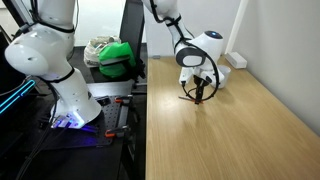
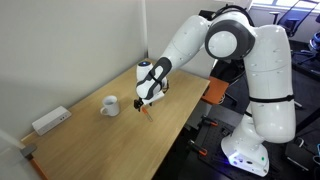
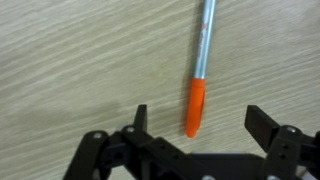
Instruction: Pick the pen on the table and put it in the mug
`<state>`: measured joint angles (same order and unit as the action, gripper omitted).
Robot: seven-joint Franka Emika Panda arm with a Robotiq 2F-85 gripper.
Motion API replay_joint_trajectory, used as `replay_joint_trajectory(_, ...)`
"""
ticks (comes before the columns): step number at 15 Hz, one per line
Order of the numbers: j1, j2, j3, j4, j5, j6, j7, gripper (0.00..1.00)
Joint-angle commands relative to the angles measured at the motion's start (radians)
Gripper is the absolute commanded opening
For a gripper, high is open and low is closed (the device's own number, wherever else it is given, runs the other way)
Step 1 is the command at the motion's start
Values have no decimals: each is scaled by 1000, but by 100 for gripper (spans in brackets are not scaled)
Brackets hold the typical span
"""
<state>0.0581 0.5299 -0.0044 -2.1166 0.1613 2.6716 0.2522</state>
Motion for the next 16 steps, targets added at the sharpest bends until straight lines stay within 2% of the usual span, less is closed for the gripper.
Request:
replay_joint_trajectory(1,-7,34,2,33,-13,31,-39,100)
replay_joint_trajectory(3,-4,43,1,37,-15,41,-42,98)
replay_joint_trajectory(5,-2,48,-1,39,-18,53,-39,73)
replay_joint_trajectory(7,0,53,-3,42,-21,56,-38,61)
replay_joint_trajectory(13,1,56,-4,45,-30,57,-36,14)
replay_joint_trajectory(15,1,57,-5,47,-32,57,-35,1)
replay_joint_trajectory(16,1,56,-4,49,-33,56,-35,0)
